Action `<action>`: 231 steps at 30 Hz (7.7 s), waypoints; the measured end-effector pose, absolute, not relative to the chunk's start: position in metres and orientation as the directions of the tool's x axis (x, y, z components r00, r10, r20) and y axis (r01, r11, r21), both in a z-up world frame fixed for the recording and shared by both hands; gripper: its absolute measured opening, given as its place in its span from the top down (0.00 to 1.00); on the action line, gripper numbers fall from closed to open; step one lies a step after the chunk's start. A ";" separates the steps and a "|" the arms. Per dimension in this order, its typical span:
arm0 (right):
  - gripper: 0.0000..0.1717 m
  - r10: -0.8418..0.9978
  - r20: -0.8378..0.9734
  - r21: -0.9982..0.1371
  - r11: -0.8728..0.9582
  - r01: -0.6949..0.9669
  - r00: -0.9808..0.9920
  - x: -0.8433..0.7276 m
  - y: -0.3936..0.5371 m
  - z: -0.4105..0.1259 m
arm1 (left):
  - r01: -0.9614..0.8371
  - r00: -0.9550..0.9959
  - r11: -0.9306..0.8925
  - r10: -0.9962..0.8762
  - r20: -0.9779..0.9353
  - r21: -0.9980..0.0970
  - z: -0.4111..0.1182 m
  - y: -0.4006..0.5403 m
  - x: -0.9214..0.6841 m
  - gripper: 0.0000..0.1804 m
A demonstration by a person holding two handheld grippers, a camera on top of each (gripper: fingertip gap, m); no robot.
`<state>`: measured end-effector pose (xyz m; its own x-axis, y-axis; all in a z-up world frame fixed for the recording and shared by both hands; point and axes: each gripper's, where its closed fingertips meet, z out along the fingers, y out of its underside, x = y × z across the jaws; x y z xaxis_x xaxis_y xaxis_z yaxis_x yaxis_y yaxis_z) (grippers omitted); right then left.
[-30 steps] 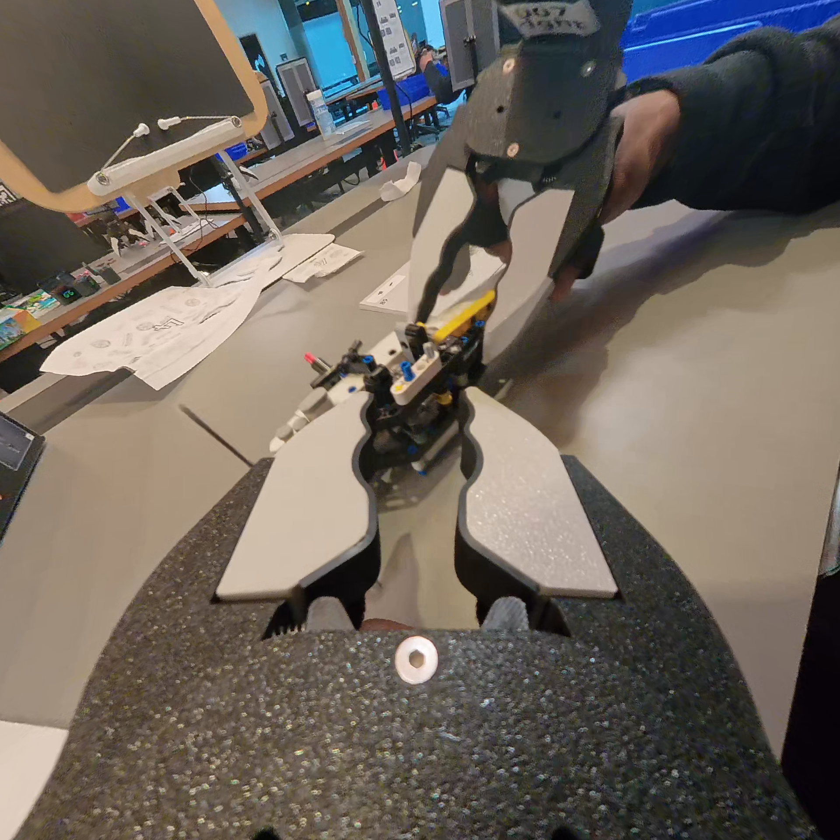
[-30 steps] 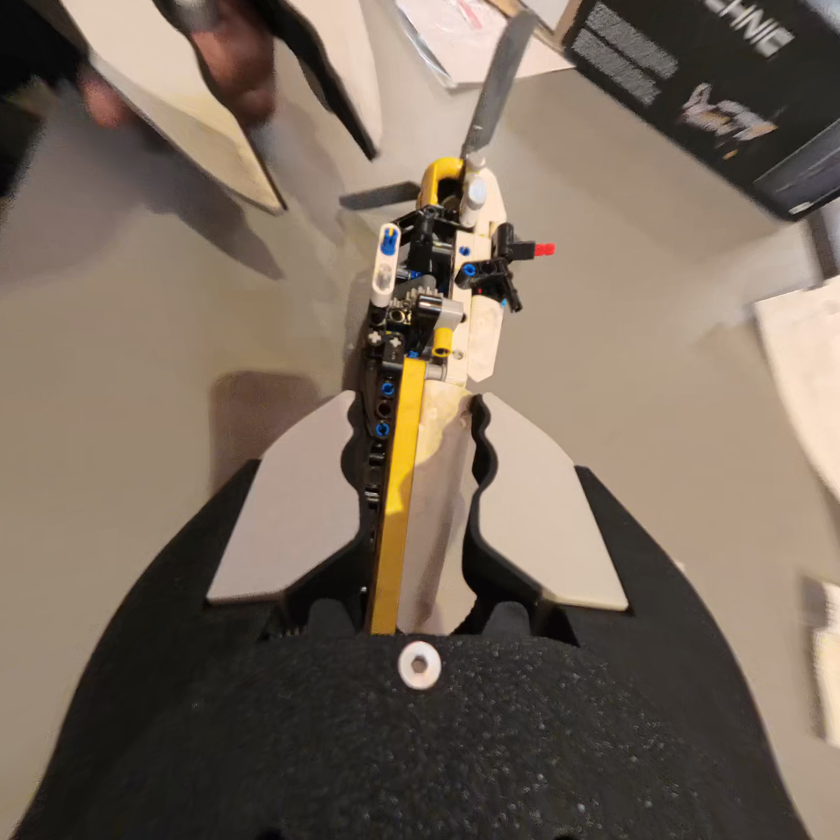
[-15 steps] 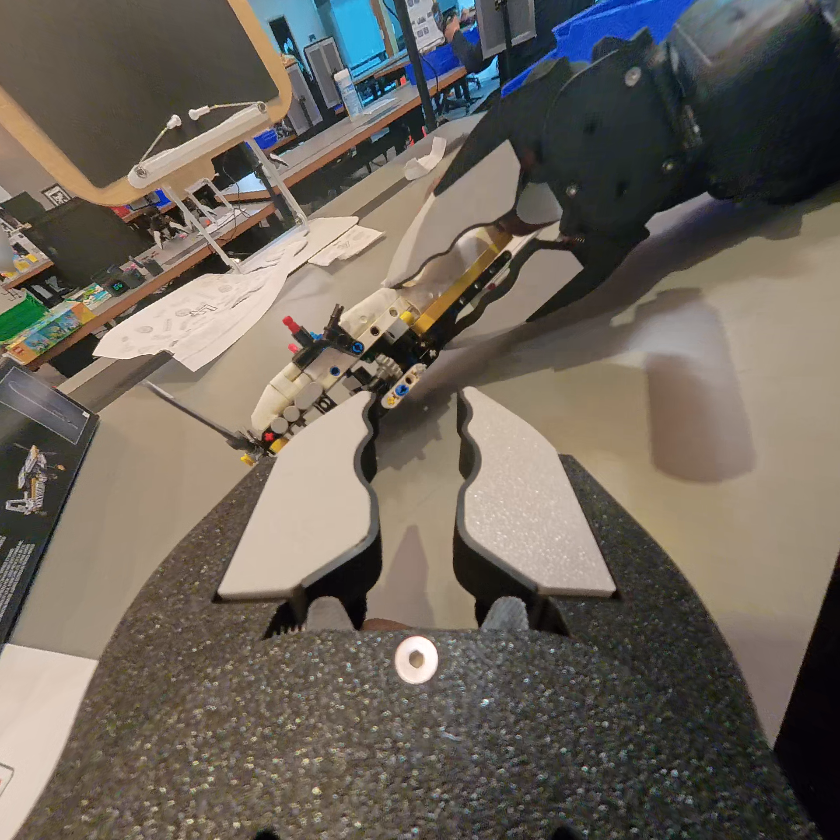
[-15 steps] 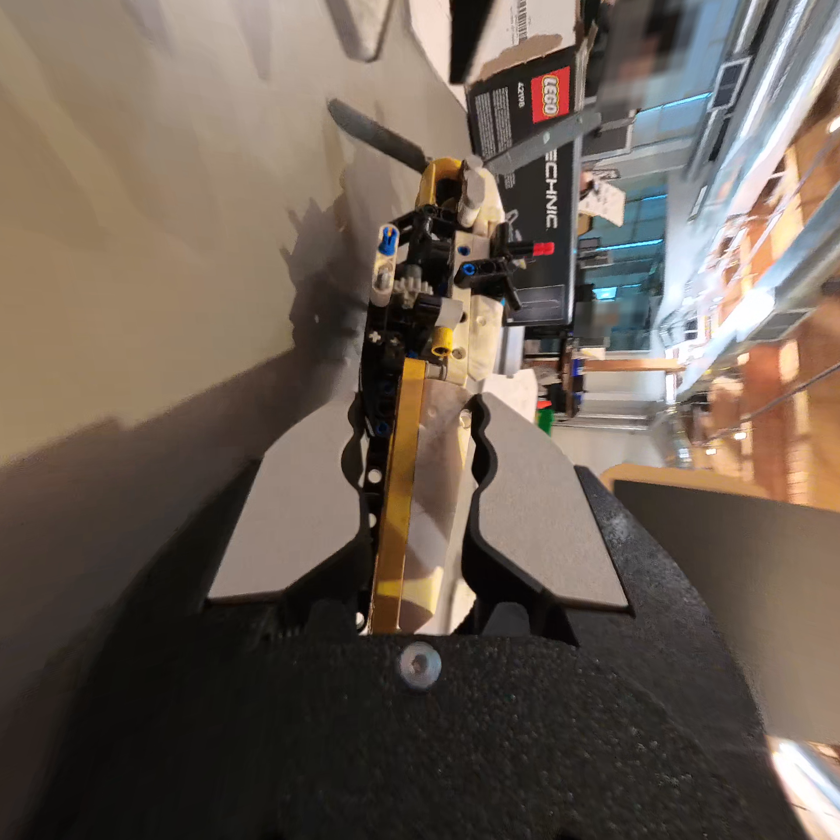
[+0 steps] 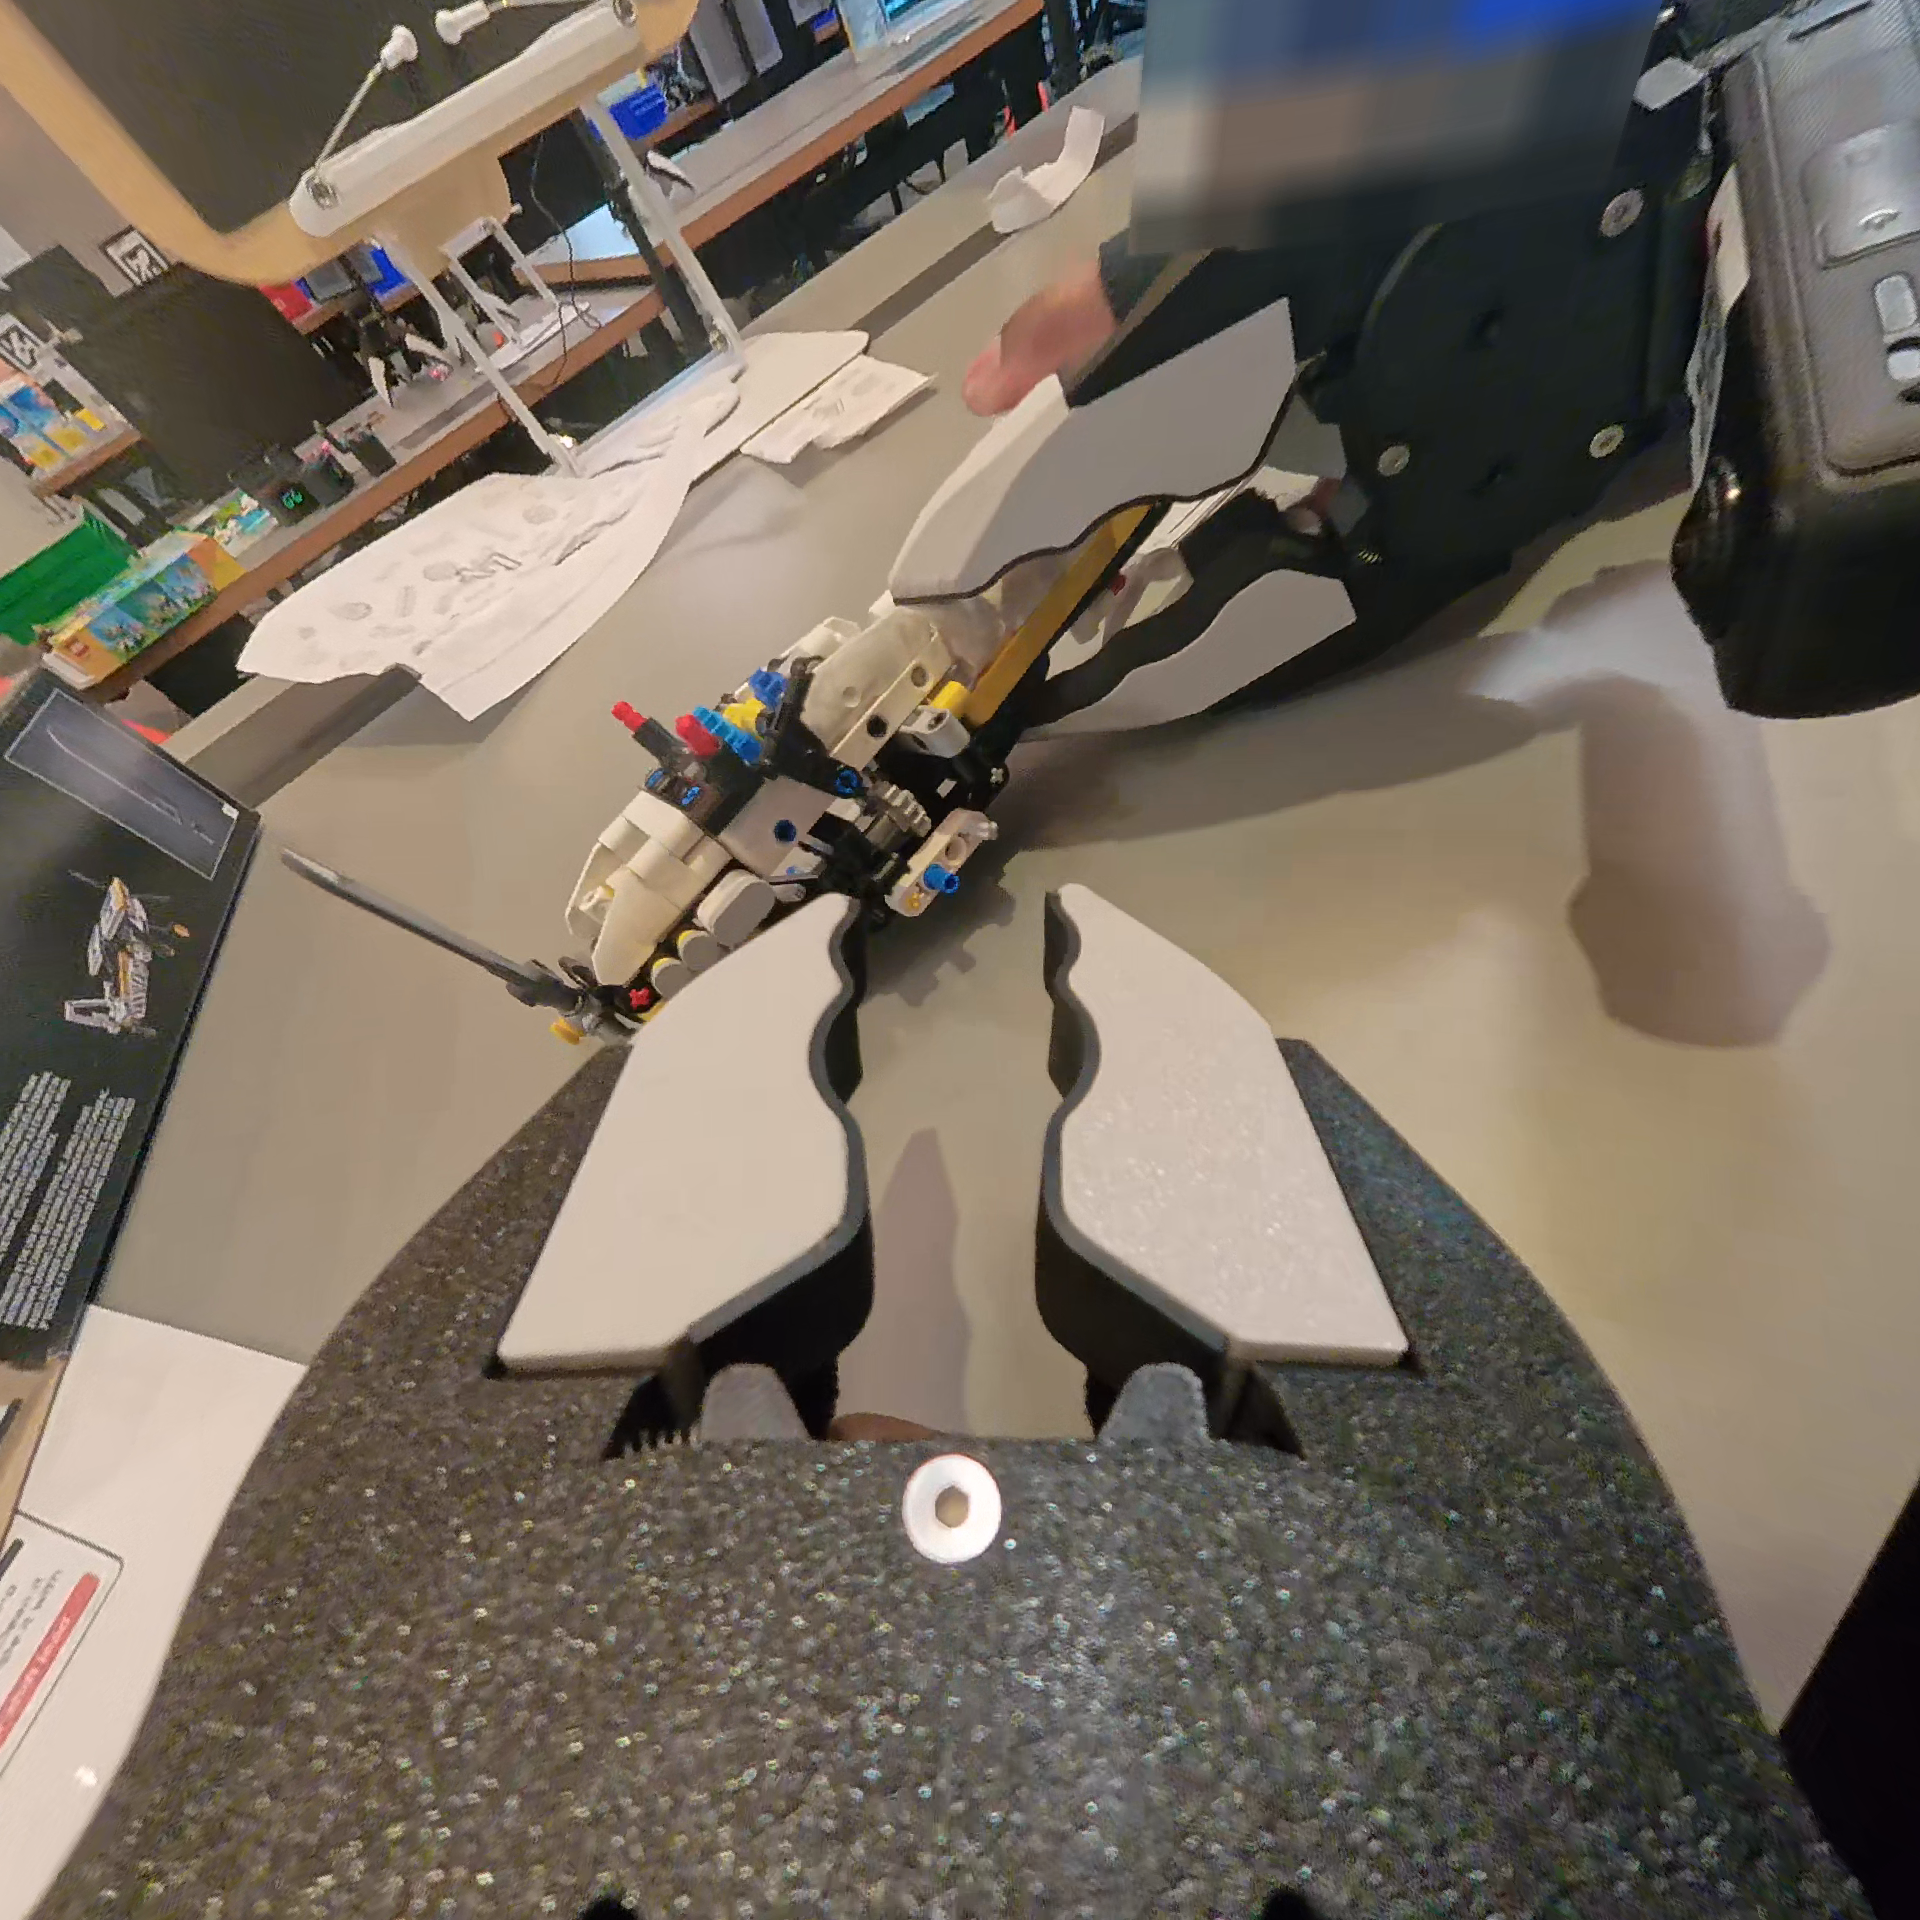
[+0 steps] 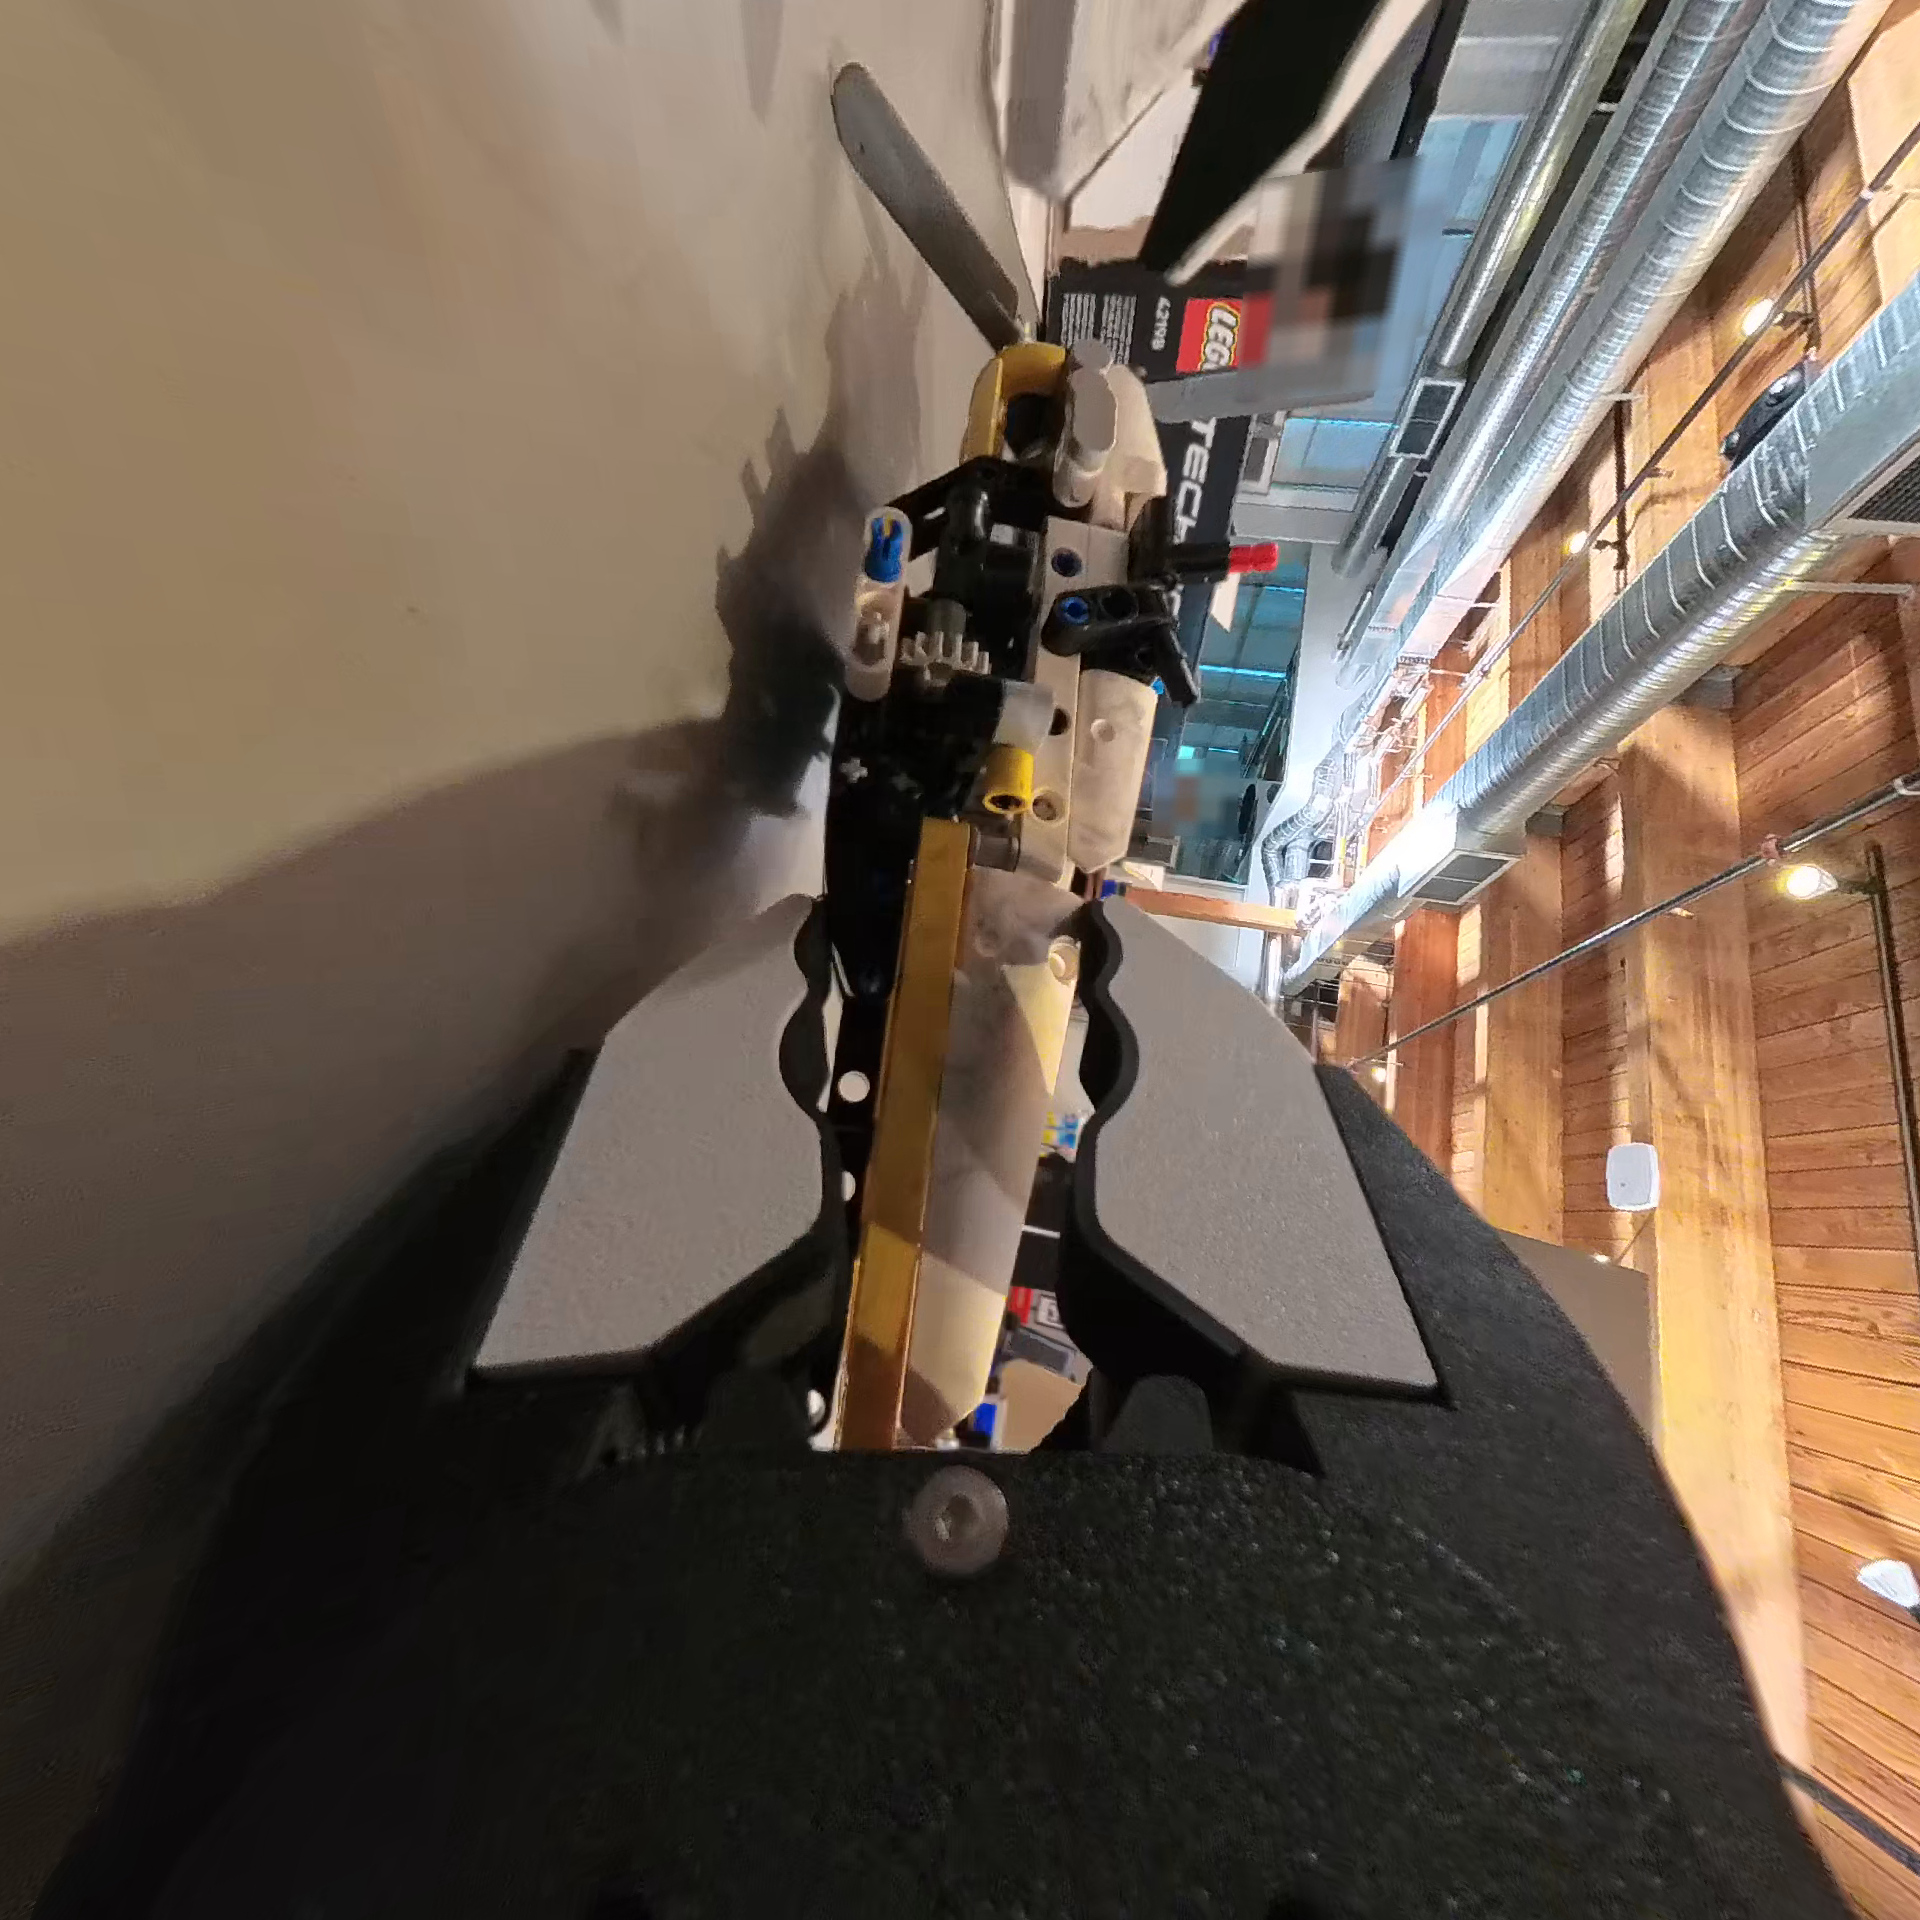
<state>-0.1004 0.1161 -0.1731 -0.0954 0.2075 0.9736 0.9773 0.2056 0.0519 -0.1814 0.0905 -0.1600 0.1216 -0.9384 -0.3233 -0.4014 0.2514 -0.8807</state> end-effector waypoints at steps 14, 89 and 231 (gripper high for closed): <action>0.70 0.417 0.904 -0.175 0.155 0.972 0.096 -0.109 0.131 -0.182 | -0.358 0.263 0.104 -0.942 -0.207 -0.928 -0.151 0.109 -0.180 0.81; 0.91 0.836 0.068 -0.596 -0.404 0.694 0.545 0.014 0.051 -0.212 | 0.233 -0.095 -0.100 -0.992 0.080 -0.967 -0.057 0.073 -0.026 0.82; 0.68 0.724 -0.141 -0.701 -0.554 0.448 0.675 0.070 0.114 -0.165 | -0.557 -0.118 0.345 -0.933 -0.340 -0.755 -0.195 0.042 0.050 0.77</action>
